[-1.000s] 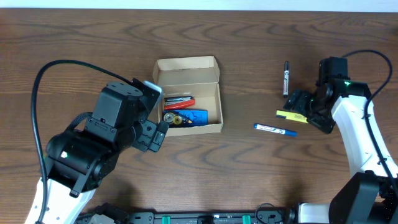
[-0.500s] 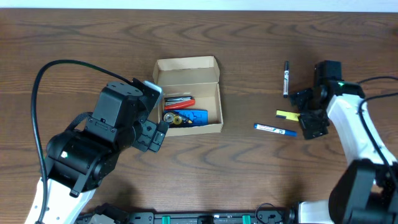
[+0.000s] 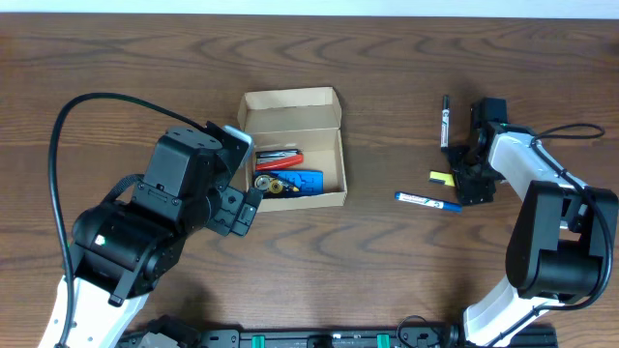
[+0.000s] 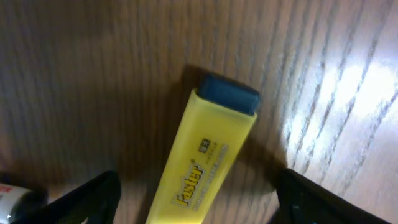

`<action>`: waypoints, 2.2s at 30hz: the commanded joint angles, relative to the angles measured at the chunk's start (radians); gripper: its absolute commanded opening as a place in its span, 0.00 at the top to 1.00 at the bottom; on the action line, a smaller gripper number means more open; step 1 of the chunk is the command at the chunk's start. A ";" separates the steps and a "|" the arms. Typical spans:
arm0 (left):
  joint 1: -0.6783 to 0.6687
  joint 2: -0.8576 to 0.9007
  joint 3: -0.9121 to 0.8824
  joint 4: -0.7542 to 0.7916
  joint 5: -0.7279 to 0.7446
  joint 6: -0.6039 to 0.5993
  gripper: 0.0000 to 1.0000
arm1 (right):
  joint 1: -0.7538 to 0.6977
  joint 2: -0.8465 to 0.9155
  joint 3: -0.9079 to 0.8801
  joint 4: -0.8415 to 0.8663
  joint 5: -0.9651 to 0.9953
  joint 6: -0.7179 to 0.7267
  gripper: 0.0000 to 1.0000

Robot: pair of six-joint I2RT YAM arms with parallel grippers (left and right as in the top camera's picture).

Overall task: Pack container
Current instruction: 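Move the right gripper to the yellow highlighter and grasp it, then carry the yellow highlighter into the box's right side and release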

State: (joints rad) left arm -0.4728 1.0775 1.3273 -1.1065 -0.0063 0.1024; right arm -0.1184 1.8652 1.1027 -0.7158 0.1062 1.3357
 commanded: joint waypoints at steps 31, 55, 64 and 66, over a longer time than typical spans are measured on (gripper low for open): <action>0.003 0.000 0.005 -0.005 0.000 0.006 0.05 | 0.047 -0.251 0.112 -0.124 -0.096 -0.306 0.99; 0.003 0.000 0.005 -0.005 0.000 0.006 0.05 | 0.667 -0.359 0.148 0.040 -0.142 -0.603 0.98; 0.003 0.000 0.005 -0.005 0.000 0.006 0.05 | 0.742 -0.280 0.148 0.047 -0.015 -0.664 0.98; 0.003 0.000 0.005 -0.005 0.000 0.006 0.05 | 0.742 -0.252 0.148 0.053 -0.006 -0.671 0.99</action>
State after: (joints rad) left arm -0.4732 1.0775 1.3273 -1.1076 -0.0063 0.1024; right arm 0.6144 1.5742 1.2297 -0.6693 0.0360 0.6983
